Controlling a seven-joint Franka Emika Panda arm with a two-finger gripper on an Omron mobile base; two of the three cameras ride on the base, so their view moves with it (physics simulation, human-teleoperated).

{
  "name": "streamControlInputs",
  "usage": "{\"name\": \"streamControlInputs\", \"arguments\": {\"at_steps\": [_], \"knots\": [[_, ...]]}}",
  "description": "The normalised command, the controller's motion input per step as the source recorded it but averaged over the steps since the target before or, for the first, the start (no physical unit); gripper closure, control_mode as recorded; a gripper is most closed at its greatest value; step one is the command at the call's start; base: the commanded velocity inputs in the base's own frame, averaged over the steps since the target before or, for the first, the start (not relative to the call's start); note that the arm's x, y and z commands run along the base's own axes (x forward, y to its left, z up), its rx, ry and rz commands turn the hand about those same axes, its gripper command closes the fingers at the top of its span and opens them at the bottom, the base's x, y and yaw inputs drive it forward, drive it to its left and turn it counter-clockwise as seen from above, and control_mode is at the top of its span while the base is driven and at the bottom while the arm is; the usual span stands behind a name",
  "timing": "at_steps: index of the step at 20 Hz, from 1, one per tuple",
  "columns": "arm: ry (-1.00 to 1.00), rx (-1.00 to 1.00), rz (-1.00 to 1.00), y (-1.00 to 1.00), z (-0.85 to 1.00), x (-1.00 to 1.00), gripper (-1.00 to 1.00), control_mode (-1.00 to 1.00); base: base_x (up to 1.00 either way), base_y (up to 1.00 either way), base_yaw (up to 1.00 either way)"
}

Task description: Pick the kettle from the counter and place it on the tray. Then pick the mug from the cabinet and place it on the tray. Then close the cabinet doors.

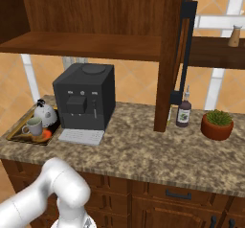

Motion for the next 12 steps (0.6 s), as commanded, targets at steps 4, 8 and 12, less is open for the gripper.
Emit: {"name": "streamControlInputs", "arguments": {"at_steps": [4, 8, 12], "knots": [[-0.01, 0.00, 0.00, 0.52, 0.02, -0.04, -1.00, -1.00, 0.00, 0.00, 0.00], [-0.08, 0.00, 0.00, 0.39, 0.22, -0.02, -1.00, -1.00, 0.00, 0.00, 0.00], [-0.17, -0.02, -0.02, 0.18, 0.51, -0.05, -1.00, -1.00, 0.00, 0.00, 0.00]]}}
